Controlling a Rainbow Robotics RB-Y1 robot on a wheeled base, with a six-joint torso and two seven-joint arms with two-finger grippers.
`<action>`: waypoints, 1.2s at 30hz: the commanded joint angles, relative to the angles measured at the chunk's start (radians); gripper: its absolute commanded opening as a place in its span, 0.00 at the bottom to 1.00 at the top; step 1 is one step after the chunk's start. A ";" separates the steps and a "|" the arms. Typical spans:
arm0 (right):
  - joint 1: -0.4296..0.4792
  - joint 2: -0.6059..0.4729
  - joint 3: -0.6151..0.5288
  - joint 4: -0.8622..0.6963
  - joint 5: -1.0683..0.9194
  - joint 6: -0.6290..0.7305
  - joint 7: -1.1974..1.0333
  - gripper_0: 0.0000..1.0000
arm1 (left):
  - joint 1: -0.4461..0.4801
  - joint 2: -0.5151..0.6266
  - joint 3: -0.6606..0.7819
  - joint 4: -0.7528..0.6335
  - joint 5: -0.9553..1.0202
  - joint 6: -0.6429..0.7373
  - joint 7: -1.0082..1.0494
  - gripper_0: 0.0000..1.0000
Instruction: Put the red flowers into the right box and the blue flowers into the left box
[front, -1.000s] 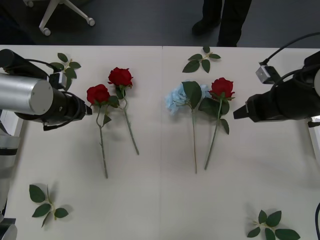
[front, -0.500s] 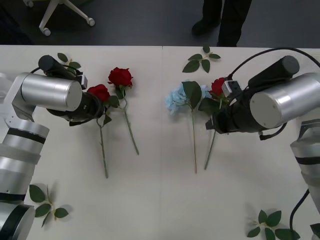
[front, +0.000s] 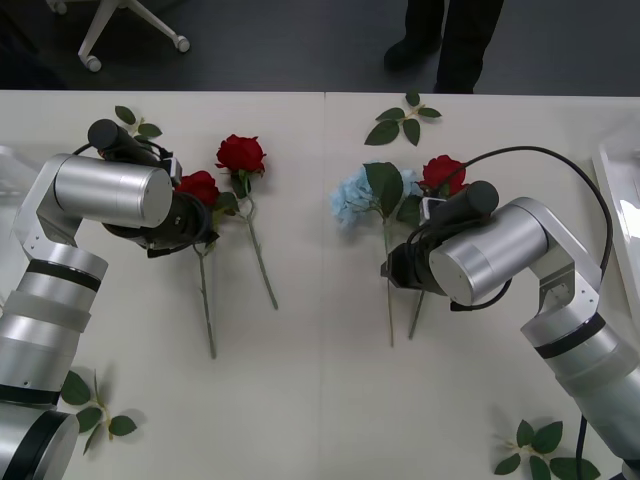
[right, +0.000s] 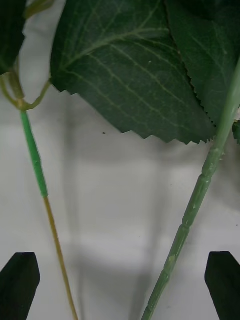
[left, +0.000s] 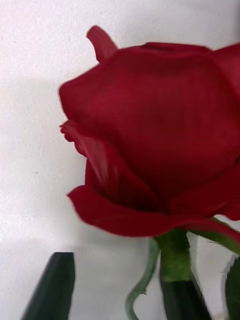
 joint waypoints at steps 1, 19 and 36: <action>-0.003 0.020 -0.017 0.021 0.006 -0.035 -0.033 0.98 | -0.021 0.007 -0.017 -0.007 -0.001 -0.005 -0.017 0.00; -0.003 0.015 -0.034 0.052 0.015 -0.066 -0.053 0.97 | 0.078 0.079 0.013 -0.289 0.134 0.011 -0.044 0.00; -0.003 0.005 -0.089 0.046 0.026 -0.031 -0.056 0.98 | 0.300 0.084 0.259 -0.726 0.744 0.011 -0.518 0.00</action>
